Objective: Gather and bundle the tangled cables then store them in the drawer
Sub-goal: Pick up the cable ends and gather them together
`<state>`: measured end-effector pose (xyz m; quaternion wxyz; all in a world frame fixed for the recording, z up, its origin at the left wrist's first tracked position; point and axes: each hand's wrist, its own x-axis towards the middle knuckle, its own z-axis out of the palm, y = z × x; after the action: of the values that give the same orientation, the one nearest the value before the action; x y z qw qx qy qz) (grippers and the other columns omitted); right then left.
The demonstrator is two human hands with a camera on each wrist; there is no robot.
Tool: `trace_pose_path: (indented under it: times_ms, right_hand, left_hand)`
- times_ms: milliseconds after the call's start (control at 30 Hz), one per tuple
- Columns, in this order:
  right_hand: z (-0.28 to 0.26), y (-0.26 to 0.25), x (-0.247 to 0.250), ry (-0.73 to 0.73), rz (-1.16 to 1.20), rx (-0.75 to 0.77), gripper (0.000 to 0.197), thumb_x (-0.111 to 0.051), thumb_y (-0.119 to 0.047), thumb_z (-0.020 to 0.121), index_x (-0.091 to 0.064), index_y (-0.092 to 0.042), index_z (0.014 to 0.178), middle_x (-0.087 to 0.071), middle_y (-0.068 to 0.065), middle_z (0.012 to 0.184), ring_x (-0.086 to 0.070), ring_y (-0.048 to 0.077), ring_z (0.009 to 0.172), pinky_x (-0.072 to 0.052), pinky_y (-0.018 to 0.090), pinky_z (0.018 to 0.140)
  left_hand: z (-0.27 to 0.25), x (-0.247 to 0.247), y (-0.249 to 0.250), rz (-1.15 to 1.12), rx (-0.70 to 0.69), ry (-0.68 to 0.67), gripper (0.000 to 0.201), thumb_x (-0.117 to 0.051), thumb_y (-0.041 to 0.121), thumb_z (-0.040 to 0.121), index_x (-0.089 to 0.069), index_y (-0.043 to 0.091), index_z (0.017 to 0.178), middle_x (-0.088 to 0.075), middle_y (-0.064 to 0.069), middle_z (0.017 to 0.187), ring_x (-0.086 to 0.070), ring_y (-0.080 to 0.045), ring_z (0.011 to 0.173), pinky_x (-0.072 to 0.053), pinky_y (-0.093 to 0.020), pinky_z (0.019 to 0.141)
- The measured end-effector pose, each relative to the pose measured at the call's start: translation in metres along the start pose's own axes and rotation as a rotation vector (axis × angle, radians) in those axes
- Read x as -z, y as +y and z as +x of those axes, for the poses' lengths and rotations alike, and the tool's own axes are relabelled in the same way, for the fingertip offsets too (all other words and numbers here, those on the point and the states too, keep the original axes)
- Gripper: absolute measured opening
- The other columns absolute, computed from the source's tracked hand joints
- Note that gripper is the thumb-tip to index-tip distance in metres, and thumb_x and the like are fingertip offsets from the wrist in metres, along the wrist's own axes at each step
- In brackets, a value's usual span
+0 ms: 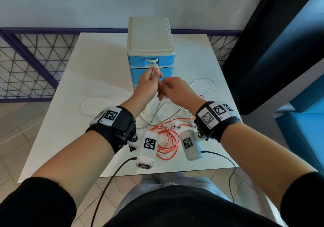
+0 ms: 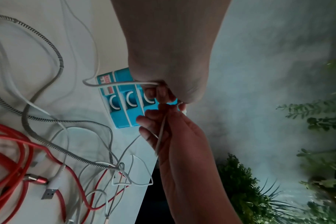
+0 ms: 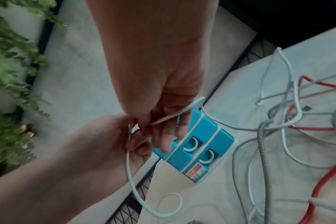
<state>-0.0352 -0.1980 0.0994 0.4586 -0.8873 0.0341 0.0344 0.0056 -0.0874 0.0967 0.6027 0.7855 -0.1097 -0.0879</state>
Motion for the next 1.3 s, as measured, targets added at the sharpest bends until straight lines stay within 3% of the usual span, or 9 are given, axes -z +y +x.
trace_pose_path:
  times_ms: [133, 267, 367, 500, 667, 833, 967, 1100, 1300]
  right_hand:
    - [-0.009, 0.004, 0.003, 0.364, -0.182, 0.376, 0.012, -0.061, -0.016, 0.088, -0.065, -0.007, 0.081, -0.059, 0.003, 0.082, -0.051, 0.012, 0.072, -0.036, 0.009, 0.066]
    - [-0.022, 0.006, 0.01, -0.145, -0.414, 0.388, 0.014, -0.059, -0.023, 0.087, -0.069, -0.014, 0.085, -0.065, -0.005, 0.08, -0.051, 0.001, 0.063, -0.041, 0.02, 0.069]
    - [-0.022, 0.033, -0.003, -0.497, -0.776, 0.26, 0.02, -0.053, -0.025, 0.091, -0.07, -0.017, 0.095, -0.067, -0.001, 0.1, -0.055, 0.011, 0.081, -0.047, 0.028, 0.078]
    - [-0.022, 0.074, -0.032, -0.586, -1.047, 0.146, 0.03, -0.048, -0.013, 0.091, -0.061, -0.022, 0.117, -0.061, 0.001, 0.118, -0.061, 0.024, 0.108, -0.053, 0.037, 0.085]
    - [-0.02, 0.086, -0.046, -0.526, -1.18, 0.261, 0.025, -0.047, -0.009, 0.093, -0.058, -0.014, 0.114, -0.057, 0.004, 0.117, -0.058, 0.024, 0.11, -0.05, 0.036, 0.075]
    - [-0.012, 0.067, -0.009, -0.531, -0.709, 0.122, 0.013, -0.061, -0.023, 0.089, -0.063, -0.014, 0.099, -0.066, 0.001, 0.103, -0.055, 0.015, 0.089, -0.04, 0.027, 0.077]
    - [-0.006, 0.029, 0.035, -0.299, -0.303, 0.089, 0.005, -0.069, -0.016, 0.084, -0.068, -0.015, 0.088, -0.068, -0.008, 0.082, -0.058, -0.009, 0.068, -0.042, 0.018, 0.074]
    - [0.001, 0.0, 0.058, -0.067, 0.061, 0.089, 0.015, -0.065, -0.011, 0.088, -0.057, -0.022, 0.081, -0.068, -0.002, 0.077, -0.066, 0.0, 0.06, -0.05, 0.018, 0.06]
    - [0.017, -0.013, 0.044, 0.154, 0.075, 0.118, 0.02, -0.07, -0.017, 0.084, -0.057, -0.027, 0.074, -0.063, -0.002, 0.077, -0.057, -0.006, 0.052, -0.042, 0.007, 0.053]
  left_hand:
    - [0.009, -0.002, -0.006, -0.075, 0.003, 0.098, 0.027, -0.027, 0.029, 0.103, -0.046, 0.013, 0.091, -0.051, 0.003, 0.084, -0.048, -0.005, 0.072, -0.04, -0.023, 0.067]
    - [0.02, 0.01, -0.008, -0.342, -0.026, 0.131, 0.023, -0.032, 0.022, 0.102, -0.042, 0.013, 0.084, -0.05, 0.0, 0.07, -0.055, -0.006, 0.059, -0.053, -0.023, 0.067]
    - [0.025, 0.014, -0.006, -0.387, -0.079, 0.082, 0.023, -0.033, 0.022, 0.102, -0.041, 0.012, 0.083, -0.039, 0.0, 0.063, -0.041, -0.008, 0.046, -0.047, -0.024, 0.055]
    - [0.022, 0.016, 0.0, -0.345, -0.051, 0.011, 0.027, -0.031, 0.026, 0.103, -0.045, 0.014, 0.084, -0.03, 0.002, 0.061, -0.028, -0.005, 0.044, -0.032, -0.021, 0.048]
    - [0.017, 0.022, -0.001, -0.287, -0.052, -0.088, 0.028, -0.03, 0.03, 0.103, -0.044, 0.014, 0.084, -0.029, 0.006, 0.061, -0.027, -0.006, 0.046, -0.03, -0.019, 0.045]
    - [0.017, 0.029, -0.005, -0.267, -0.071, -0.114, 0.029, -0.03, 0.031, 0.103, -0.041, 0.017, 0.08, -0.032, 0.009, 0.061, -0.028, -0.005, 0.047, -0.029, -0.018, 0.046]
    - [0.018, 0.027, -0.007, -0.216, -0.097, -0.109, 0.027, -0.031, 0.032, 0.102, -0.041, 0.013, 0.085, -0.035, 0.008, 0.064, -0.03, -0.004, 0.049, -0.03, -0.019, 0.052]
    - [0.019, 0.016, -0.005, -0.204, -0.088, -0.12, 0.027, -0.03, 0.029, 0.103, -0.043, 0.014, 0.084, -0.055, 0.003, 0.074, -0.044, -0.004, 0.053, -0.036, -0.017, 0.052]
    - [0.015, 0.004, 0.001, -0.344, -0.012, -0.234, 0.027, -0.029, 0.029, 0.103, -0.049, 0.012, 0.095, -0.066, -0.005, 0.1, -0.069, -0.014, 0.084, -0.056, -0.026, 0.075]
